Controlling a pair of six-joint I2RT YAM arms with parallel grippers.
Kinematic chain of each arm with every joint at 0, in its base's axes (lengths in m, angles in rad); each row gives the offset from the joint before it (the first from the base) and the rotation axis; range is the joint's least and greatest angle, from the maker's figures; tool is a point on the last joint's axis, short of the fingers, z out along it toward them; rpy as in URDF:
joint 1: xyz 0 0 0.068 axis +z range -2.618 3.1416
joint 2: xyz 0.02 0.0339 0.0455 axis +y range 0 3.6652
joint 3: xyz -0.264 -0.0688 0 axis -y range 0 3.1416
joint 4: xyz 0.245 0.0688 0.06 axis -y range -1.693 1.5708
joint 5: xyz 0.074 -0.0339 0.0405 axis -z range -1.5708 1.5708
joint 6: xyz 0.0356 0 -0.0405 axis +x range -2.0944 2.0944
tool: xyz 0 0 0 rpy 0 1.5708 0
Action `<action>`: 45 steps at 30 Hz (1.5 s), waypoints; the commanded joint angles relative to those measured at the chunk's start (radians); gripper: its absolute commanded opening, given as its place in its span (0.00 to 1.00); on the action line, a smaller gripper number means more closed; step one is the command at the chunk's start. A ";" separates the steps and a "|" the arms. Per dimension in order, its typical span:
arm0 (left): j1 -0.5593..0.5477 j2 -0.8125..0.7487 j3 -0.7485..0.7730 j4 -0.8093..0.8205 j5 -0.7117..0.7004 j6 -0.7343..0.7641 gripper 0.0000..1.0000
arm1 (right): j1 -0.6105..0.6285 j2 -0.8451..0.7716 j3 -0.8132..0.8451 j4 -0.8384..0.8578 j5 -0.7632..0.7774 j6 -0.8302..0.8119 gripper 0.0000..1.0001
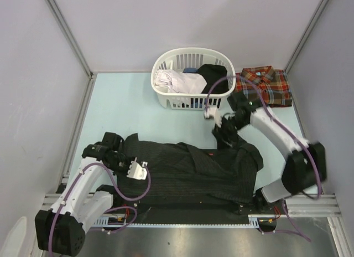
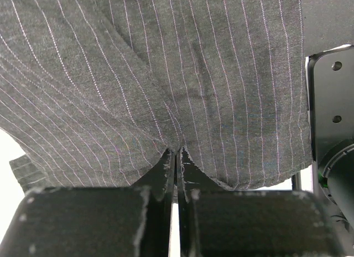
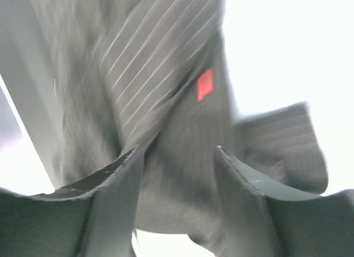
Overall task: Fold and stack the long sleeve shirts
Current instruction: Fold the shirt
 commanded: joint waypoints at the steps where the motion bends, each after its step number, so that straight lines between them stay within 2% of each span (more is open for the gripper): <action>1: -0.027 -0.028 -0.009 -0.025 0.016 0.021 0.00 | -0.088 0.250 0.175 0.069 -0.266 0.349 0.53; 6: -0.030 -0.034 -0.001 -0.019 0.001 -0.009 0.00 | -0.062 0.343 0.131 0.286 -0.328 0.601 0.52; 10: -0.030 -0.043 0.004 -0.023 -0.002 -0.040 0.00 | -0.007 0.387 0.098 0.460 -0.268 0.795 0.52; 16: -0.031 -0.079 0.001 -0.034 -0.019 -0.046 0.00 | 0.069 0.460 0.111 0.593 -0.156 0.874 0.59; 18: -0.030 -0.080 0.004 -0.040 -0.022 -0.057 0.00 | 0.092 0.475 0.120 0.611 -0.120 0.882 0.65; 26: -0.030 -0.102 0.004 -0.045 -0.024 -0.092 0.00 | 0.159 0.529 0.125 0.671 -0.060 0.902 0.66; 28: -0.030 -0.100 0.005 -0.046 -0.024 -0.100 0.00 | 0.162 0.543 0.126 0.675 -0.063 0.897 0.63; 29: -0.030 -0.097 0.008 -0.046 -0.024 -0.103 0.00 | 0.161 0.548 0.132 0.671 -0.066 0.897 0.55; 31: -0.030 -0.096 0.011 -0.045 -0.024 -0.108 0.00 | 0.149 0.545 0.135 0.668 -0.081 0.891 0.38; 32: -0.030 -0.093 0.013 -0.045 -0.024 -0.109 0.00 | 0.144 0.537 0.135 0.666 -0.086 0.892 0.18; 34: -0.030 -0.090 0.016 -0.048 -0.025 -0.115 0.00 | 0.123 0.494 0.135 0.657 -0.093 0.892 0.00; 41: -0.030 -0.074 0.028 -0.069 -0.015 -0.103 0.00 | 0.067 0.261 0.164 0.568 -0.063 0.840 0.00; 45: -0.031 -0.053 0.033 -0.079 -0.005 -0.095 0.00 | 0.027 0.169 0.183 0.498 -0.021 0.756 0.00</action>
